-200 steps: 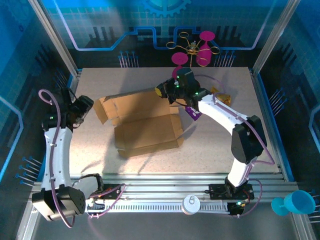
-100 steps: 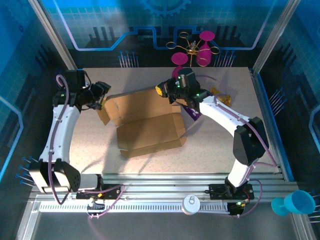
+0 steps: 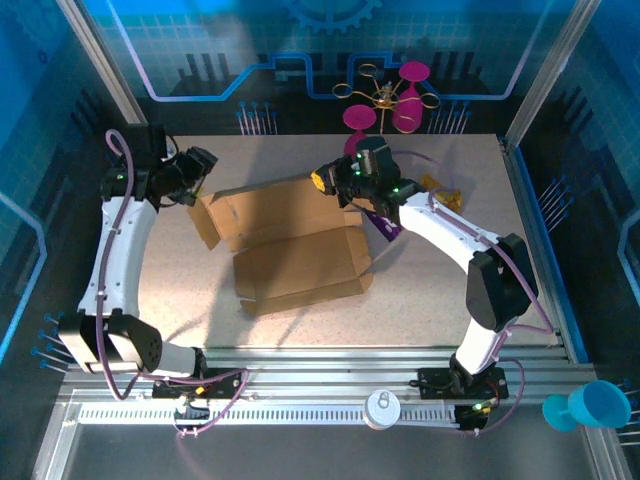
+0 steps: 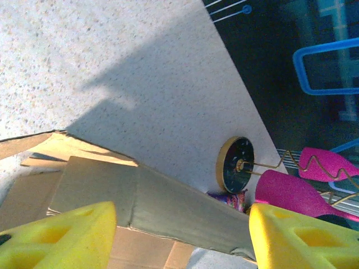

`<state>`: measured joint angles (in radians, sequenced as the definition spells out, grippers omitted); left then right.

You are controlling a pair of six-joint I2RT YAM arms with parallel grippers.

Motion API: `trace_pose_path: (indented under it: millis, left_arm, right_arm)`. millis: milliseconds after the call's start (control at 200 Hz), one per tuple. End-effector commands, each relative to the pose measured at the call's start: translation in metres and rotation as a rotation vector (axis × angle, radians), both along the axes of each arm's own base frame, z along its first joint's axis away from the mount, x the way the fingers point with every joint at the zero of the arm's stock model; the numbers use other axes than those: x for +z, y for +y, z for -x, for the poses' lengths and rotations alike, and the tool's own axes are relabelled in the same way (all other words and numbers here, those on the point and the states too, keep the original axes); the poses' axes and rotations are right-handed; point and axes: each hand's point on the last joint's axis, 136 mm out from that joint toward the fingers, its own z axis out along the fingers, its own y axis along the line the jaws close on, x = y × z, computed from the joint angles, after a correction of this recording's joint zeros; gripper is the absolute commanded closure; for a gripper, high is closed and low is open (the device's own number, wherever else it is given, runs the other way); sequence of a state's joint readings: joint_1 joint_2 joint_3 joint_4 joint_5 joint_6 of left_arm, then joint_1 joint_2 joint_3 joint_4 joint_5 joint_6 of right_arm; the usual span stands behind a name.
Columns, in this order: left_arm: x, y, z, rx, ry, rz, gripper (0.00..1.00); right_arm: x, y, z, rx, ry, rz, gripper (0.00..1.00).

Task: Fold the paper box

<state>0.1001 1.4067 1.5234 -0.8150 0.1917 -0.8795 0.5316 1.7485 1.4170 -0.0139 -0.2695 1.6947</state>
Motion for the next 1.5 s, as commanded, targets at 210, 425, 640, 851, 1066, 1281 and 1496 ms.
trace_pose_path:
  millis: [210, 425, 640, 851, 1066, 1281, 1496]
  left_arm:
    - [-0.052, -0.008, -0.008, -0.057, 0.13, 0.043, 0.35]
    - [-0.057, -0.023, -0.012, -0.073, 0.125, 0.104, 0.38]
    - [-0.053, -0.038, -0.012, -0.079, 0.112, 0.158, 0.43]
    - [-0.051, -0.039, -0.008, -0.065, 0.108, 0.167, 0.54]
    - [-0.054, -0.039, -0.005, -0.038, 0.114, 0.188, 0.89]
    - [-0.065, -0.04, -0.001, 0.037, 0.111, 0.263, 1.0]
    - [-0.065, -0.048, 0.001, 0.128, 0.073, 0.304, 1.0]
  right_arm:
    - [0.017, -0.003, -0.004, -0.009, -0.036, -0.039, 1.0]
    - [0.016, -0.001, -0.006, -0.006, -0.035, -0.043, 1.0]
    - [0.015, 0.0, -0.008, -0.005, -0.034, -0.046, 1.0]
    - [0.012, -0.001, -0.008, -0.01, -0.034, -0.05, 1.0]
    - [0.009, -0.003, -0.006, -0.013, -0.029, -0.047, 1.0]
    - [0.007, -0.011, 0.0, -0.079, -0.086, -0.069, 0.9]
    - [0.02, -0.018, 0.022, -0.215, -0.219, -0.135, 0.55]
